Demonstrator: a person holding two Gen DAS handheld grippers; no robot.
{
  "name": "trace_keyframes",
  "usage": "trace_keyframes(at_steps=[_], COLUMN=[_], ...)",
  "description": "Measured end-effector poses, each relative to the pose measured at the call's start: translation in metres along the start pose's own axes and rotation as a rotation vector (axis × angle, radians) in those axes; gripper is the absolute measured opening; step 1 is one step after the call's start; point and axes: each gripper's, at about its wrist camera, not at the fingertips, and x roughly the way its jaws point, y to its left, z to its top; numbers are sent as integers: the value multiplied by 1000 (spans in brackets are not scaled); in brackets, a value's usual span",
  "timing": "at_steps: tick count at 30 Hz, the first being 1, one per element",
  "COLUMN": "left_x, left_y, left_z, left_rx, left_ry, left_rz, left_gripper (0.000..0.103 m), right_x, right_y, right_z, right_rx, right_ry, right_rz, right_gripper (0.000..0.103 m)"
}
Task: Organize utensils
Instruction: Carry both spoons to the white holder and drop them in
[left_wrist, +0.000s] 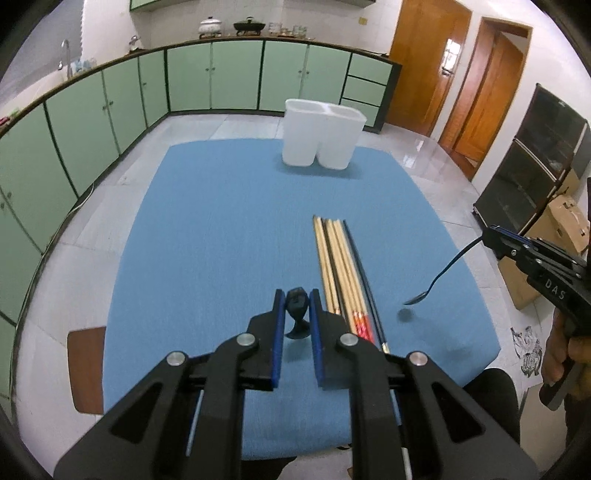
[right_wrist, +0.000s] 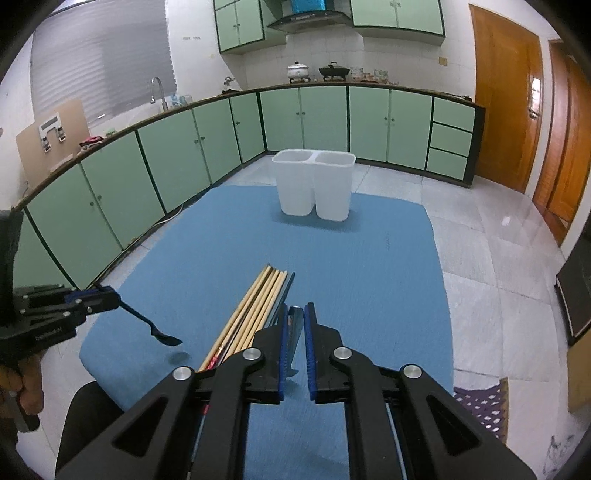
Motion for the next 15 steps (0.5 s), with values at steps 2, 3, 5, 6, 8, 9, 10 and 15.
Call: trace_keyframes(at_steps=[2,3,5,6,8,9,10,15], left_x=[1,2,3,2,3,3,4,16], left_y=[-3,-3,-7,-8,-12,-14,-16,-24], left_z=[14,19,42,49,77,89,104,177], left_rx=[18,27,51,63,86,97,106,121], left_ry=[11,12,3,-5,-29,-38,-50,-105], left_rz=[-17,-23,-25,-24,-23,-25,-23,-24], left_gripper=[12,12,12,12,12,12,12,12], right_x=[-2,-2,-1,-1,0,2,4,24], right_y=[-1,-2,-2,-3,-5,-6,-7,-16], right_z=[10,15,28,36,57,67,76,152], right_rx=[-2,-2,-7,-13,-23,-26,-29,-19], right_ry=[1,3,5,2,-6,-7,-7,-24], right_rz=[6,9,15,12,3,0,-4,-25], right_gripper=[8,8,8,8,8,8,8,8])
